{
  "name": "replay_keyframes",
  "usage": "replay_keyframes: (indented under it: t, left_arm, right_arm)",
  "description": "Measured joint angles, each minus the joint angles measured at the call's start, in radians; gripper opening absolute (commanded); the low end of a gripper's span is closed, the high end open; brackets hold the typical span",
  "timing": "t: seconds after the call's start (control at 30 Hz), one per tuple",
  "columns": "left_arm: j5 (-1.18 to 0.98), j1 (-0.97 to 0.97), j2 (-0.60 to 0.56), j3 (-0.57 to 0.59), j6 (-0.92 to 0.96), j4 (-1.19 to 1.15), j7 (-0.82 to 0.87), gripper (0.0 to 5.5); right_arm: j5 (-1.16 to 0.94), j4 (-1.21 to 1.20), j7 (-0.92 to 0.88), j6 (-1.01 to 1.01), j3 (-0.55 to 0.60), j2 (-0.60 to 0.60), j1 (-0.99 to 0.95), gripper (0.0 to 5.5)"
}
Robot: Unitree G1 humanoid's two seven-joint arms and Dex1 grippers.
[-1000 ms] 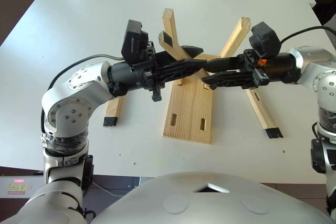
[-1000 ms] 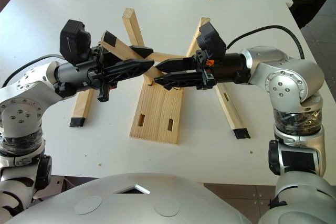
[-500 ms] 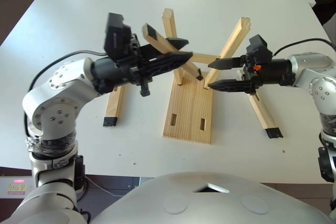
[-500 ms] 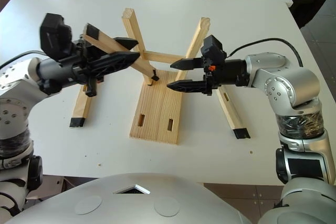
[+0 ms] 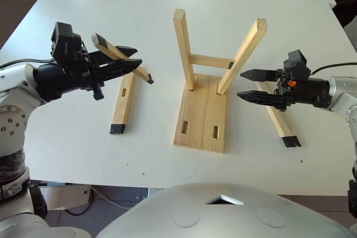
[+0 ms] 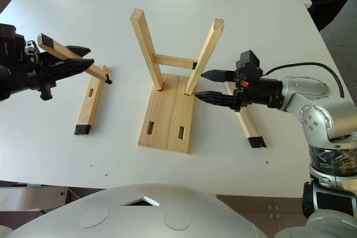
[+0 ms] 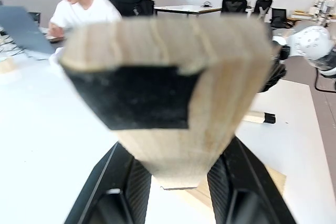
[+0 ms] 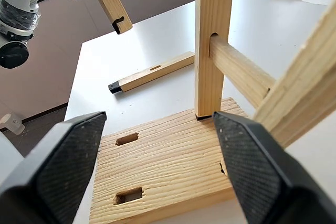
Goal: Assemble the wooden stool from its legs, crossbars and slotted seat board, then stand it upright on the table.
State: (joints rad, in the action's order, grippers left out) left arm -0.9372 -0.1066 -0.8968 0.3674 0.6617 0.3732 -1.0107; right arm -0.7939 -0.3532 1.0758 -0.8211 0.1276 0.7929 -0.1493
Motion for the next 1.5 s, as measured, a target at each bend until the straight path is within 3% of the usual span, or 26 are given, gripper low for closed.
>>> replay_keyframes:
  t: [0.3,0.63,0.83,1.1,1.3,1.5]
  left_arm:
    - [0.159,0.028,0.047,-0.071,-0.229,-0.231,-0.256,1.31]
    - [0.456,-0.056,0.047,-0.181,-0.800,-0.588,-0.555,1.31]
    - [0.515,-0.260,0.048,-0.258,-1.079,-0.906,-0.595,1.31]
    - [0.546,-0.328,0.013,-0.442,-1.322,-1.172,-0.599,1.31]
    - [0.572,-0.408,-0.001,-0.458,-1.430,-1.353,-0.600,1.31]
    - [0.570,-0.427,0.019,-0.457,-1.468,-1.386,-0.600,1.31]
  right_arm:
    - [0.008,-0.007,-0.057,0.010,0.037,-0.002,0.040,3.73]
    - [0.013,-0.027,-0.129,0.021,0.033,-0.020,0.076,3.73]
    - [0.030,-0.032,-0.163,0.036,0.014,-0.045,0.085,3.73]
    - [0.055,-0.032,-0.173,0.056,-0.012,-0.051,0.096,3.73]
    - [0.062,-0.038,-0.177,0.068,-0.023,-0.057,0.109,3.73]
    - [0.070,-0.042,-0.177,0.070,-0.042,-0.058,0.128,3.73]
